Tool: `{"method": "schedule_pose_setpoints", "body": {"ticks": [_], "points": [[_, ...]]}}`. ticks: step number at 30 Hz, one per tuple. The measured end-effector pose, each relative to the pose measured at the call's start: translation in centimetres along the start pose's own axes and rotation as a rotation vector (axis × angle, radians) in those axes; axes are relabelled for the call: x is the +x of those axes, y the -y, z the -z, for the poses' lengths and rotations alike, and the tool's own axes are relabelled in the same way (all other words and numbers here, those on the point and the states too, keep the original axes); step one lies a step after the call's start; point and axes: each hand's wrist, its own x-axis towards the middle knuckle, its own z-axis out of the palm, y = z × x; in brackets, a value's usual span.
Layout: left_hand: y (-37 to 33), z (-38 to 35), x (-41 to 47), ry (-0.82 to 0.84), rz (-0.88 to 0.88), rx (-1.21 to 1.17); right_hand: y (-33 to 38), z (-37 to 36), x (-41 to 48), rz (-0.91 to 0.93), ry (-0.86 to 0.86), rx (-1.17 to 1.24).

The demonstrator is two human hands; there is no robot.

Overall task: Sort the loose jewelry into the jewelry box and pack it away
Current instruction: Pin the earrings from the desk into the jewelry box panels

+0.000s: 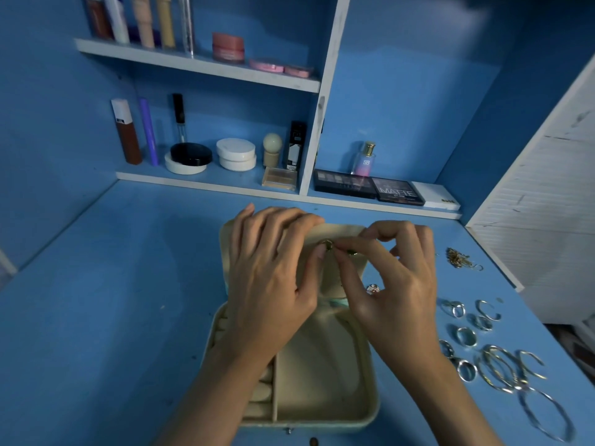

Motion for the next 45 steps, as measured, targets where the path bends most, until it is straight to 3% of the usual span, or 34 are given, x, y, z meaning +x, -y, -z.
{"method": "schedule_pose_setpoints", "body": {"ticks": [4,8,13,19,45], "points": [[0.0,-0.1,0.0,-0.015,-0.005,0.003,-1.4,1.6,-0.2,-0.041,-0.012,0.092],[0.0,-0.1,0.0,-0.016,-0.007,0.002,-5.2,2.5,-0.2,-0.26,0.045,0.128],[0.0,-0.1,0.0,-0.006,-0.005,0.001,-9.8,1.8,-0.1,-0.459,0.322,-0.004],[0.1,-0.2,0.0,-0.006,-0.001,0.014,-11.6,-0.1,0.0,-0.505,0.55,-0.088],[0.0,0.0,0.1,0.017,-0.001,0.047,-12.6,-1.2,-0.9,-0.41,0.523,-0.13]]}}
